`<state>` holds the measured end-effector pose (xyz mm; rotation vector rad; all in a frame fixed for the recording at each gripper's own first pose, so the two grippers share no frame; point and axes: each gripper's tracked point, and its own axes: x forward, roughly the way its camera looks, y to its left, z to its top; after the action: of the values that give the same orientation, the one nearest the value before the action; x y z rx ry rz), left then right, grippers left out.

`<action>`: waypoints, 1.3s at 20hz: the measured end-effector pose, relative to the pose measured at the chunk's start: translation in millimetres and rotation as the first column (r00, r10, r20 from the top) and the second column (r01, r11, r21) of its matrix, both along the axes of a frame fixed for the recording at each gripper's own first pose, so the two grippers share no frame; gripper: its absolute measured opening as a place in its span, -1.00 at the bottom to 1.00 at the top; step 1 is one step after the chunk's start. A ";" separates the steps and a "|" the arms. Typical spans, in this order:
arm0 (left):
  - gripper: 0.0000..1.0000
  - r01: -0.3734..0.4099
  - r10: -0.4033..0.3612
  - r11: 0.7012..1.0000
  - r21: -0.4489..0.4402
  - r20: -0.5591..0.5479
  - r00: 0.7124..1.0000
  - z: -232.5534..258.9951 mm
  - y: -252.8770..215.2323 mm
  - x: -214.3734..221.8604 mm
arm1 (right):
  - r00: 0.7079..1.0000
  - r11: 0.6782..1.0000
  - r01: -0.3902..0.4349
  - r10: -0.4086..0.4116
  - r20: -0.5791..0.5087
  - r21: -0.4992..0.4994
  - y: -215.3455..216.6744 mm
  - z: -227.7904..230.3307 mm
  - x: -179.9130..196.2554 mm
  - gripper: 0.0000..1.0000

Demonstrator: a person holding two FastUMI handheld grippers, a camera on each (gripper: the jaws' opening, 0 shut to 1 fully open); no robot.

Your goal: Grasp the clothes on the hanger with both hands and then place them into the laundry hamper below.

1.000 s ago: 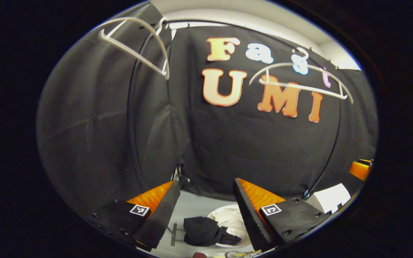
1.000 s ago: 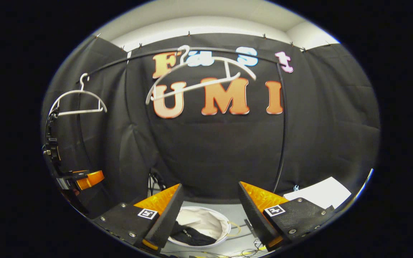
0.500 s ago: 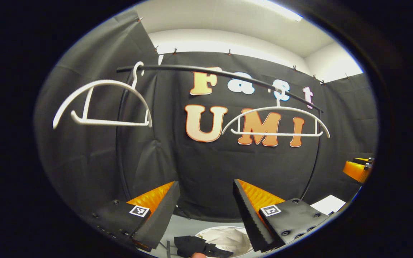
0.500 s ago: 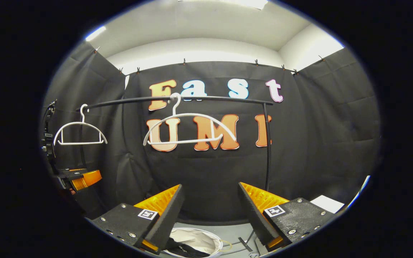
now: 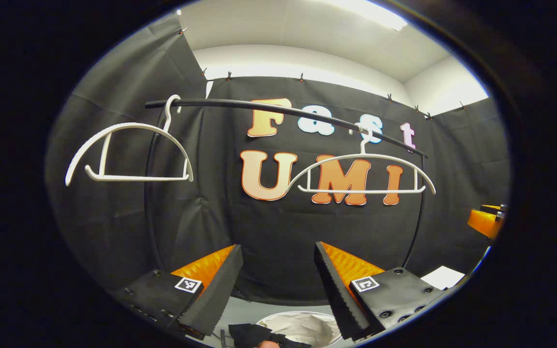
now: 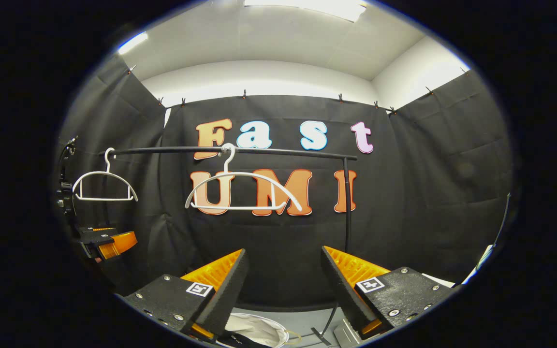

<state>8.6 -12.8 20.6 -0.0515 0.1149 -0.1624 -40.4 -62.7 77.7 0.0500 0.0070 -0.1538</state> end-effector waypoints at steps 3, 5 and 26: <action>0.94 0.000 -0.001 1.000 0.011 0.016 1.000 6.8 0.0 3.7 | 1.000 1.000 0.015 -0.015 0.018 0.004 -7.1 5.8 -0.8 1.00; 0.94 0.009 -0.009 1.000 0.014 0.026 1.000 9.6 -2.9 3.2 | 1.000 1.000 0.018 -0.018 0.024 0.005 -9.8 6.9 0.5 0.85; 1.00 0.008 -0.008 1.000 0.027 0.022 1.000 4.3 -10.5 13.2 | 1.000 1.000 0.004 -0.003 -0.017 0.005 -6.2 -12.6 13.4 0.85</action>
<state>21.8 -23.3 24.9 -0.0224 0.0950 -0.1696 -27.0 -68.9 65.1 0.0537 0.0242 -0.1577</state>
